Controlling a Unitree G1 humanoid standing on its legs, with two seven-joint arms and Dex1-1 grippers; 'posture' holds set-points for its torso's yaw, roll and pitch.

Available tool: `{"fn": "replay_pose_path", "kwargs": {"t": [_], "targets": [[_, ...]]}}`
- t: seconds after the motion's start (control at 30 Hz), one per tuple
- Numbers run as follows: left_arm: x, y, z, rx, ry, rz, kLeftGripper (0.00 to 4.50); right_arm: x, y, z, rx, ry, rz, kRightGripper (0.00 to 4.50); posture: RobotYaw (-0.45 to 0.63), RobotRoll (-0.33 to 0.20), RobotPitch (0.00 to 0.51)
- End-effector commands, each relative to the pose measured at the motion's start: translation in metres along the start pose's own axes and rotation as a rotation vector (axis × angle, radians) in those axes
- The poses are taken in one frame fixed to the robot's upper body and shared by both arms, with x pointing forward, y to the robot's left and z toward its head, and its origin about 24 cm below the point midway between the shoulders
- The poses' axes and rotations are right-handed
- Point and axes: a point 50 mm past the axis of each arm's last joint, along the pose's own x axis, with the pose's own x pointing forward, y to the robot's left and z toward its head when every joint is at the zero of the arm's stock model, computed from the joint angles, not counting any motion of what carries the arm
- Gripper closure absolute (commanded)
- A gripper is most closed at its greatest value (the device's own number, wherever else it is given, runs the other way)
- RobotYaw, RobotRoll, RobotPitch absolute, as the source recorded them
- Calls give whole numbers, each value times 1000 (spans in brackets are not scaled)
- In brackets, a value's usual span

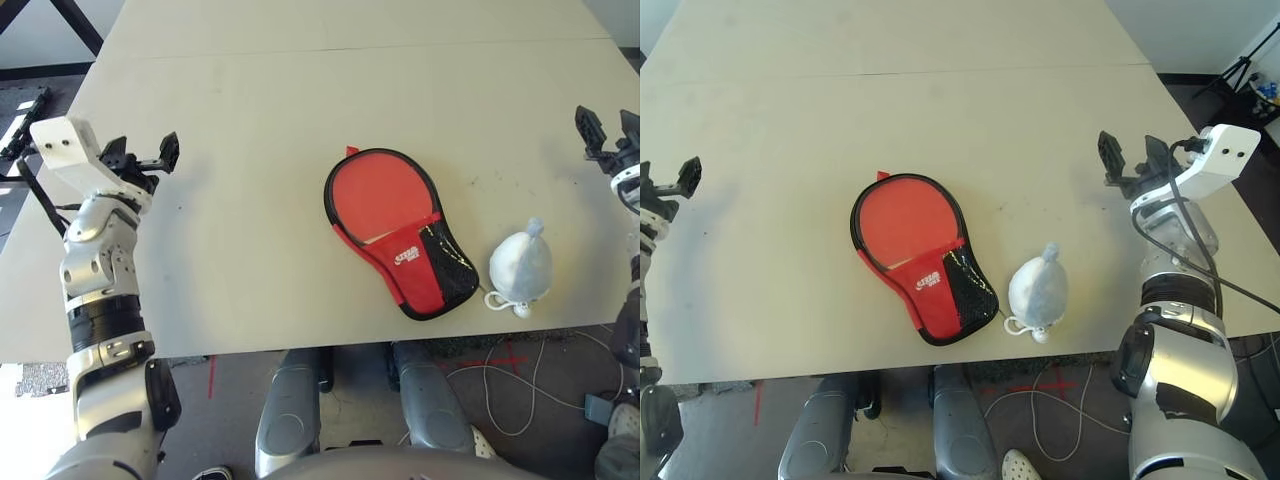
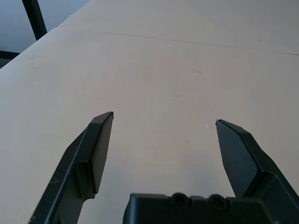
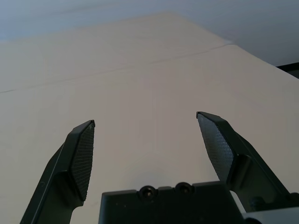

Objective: Store the ping-pong paddle in its case and zip it.

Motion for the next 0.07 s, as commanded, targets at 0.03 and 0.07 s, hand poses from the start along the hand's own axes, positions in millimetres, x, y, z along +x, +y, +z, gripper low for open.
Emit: {"fn": "replay_pose_path", "kwargs": {"t": [0.03, 0.07], "targets": [[-6, 7, -7, 7, 30, 14, 0, -5, -3, -10, 9, 35, -36, 19, -2, 0, 327], [-7, 7, -8, 7, 33, 12, 0, -5, -4, -11, 8, 41, -42, 19, -2, 0, 330]]}}
